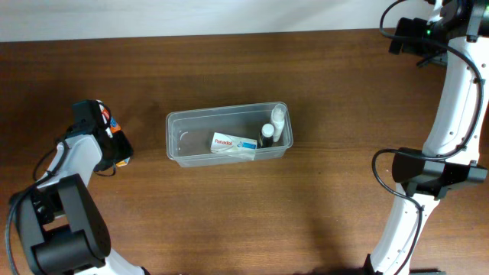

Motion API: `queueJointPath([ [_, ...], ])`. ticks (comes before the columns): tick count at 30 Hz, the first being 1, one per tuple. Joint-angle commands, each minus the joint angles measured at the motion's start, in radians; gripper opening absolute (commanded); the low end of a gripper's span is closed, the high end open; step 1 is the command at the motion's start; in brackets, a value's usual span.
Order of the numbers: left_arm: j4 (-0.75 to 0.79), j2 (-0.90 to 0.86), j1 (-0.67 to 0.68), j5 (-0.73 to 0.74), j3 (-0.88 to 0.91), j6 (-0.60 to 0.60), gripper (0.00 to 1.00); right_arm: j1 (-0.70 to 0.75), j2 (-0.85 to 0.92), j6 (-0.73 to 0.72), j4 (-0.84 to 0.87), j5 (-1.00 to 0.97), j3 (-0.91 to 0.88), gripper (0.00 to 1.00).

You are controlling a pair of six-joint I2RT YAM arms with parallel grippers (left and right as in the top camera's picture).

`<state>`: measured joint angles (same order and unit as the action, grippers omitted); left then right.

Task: Pack container
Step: 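Lower the left gripper over the gold-capped jar to grasp it, then lift the gold-capped jar with the left gripper toward the container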

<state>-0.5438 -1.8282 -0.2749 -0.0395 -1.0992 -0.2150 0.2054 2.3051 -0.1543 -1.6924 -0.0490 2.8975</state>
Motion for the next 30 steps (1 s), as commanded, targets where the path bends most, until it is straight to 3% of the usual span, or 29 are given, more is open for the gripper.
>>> queueJointPath([
  [1, 0.001, -0.01, 0.004, -0.009, 0.006, 0.006, 0.29, 0.004, -0.01, -0.008, -0.006, -0.008, -0.002, 0.98],
  [15, -0.053, 0.038, 0.004, 0.026, -0.001, 0.006, 0.28, 0.004, -0.01, -0.008, -0.006, -0.008, -0.002, 0.98],
  [30, -0.19, 0.43, 0.011, 0.024, -0.065, 0.007, 0.28, 0.004, -0.01, -0.008, -0.006, -0.008, -0.002, 0.98],
])
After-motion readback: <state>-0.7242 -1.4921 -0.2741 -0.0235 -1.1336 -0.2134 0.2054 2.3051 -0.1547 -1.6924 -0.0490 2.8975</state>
